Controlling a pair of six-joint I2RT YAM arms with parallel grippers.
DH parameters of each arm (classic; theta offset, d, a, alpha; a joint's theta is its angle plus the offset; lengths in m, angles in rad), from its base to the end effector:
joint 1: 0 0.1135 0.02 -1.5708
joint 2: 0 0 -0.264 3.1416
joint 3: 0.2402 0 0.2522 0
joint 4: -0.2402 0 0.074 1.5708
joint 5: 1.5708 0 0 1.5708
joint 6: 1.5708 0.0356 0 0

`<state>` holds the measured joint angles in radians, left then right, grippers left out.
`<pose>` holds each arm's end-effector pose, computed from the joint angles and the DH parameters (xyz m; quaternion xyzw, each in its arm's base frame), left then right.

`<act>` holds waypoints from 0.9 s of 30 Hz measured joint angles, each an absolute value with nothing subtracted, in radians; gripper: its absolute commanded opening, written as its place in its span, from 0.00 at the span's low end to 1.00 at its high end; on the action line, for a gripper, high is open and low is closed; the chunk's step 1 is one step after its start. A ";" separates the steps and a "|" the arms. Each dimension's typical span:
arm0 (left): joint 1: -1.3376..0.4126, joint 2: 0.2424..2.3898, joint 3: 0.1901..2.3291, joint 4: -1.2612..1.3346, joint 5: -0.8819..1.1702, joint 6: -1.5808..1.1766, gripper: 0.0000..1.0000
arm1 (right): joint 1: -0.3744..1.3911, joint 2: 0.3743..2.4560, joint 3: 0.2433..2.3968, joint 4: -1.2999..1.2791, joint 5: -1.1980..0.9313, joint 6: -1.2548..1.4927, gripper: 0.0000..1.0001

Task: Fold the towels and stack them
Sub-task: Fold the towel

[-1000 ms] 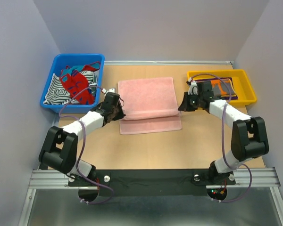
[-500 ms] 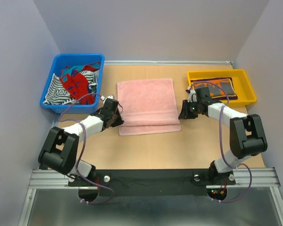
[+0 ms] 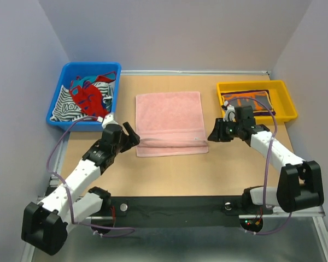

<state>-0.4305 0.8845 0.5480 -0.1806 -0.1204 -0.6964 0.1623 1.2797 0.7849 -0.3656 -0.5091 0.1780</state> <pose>0.1824 -0.0791 0.2394 -0.1444 0.8512 -0.2241 0.4521 0.2507 0.0586 0.2232 -0.0804 0.9080 0.2897 0.2917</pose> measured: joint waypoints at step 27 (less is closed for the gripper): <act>-0.561 1.459 0.744 -0.176 -0.157 -0.578 0.50 | 0.373 1.620 0.900 -0.273 -0.340 0.197 0.33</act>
<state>-0.5613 1.4590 0.7444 -0.1761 -0.1566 -0.5777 0.3729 1.6196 0.8997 -0.2733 -0.3397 0.1970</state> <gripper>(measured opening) 0.515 0.334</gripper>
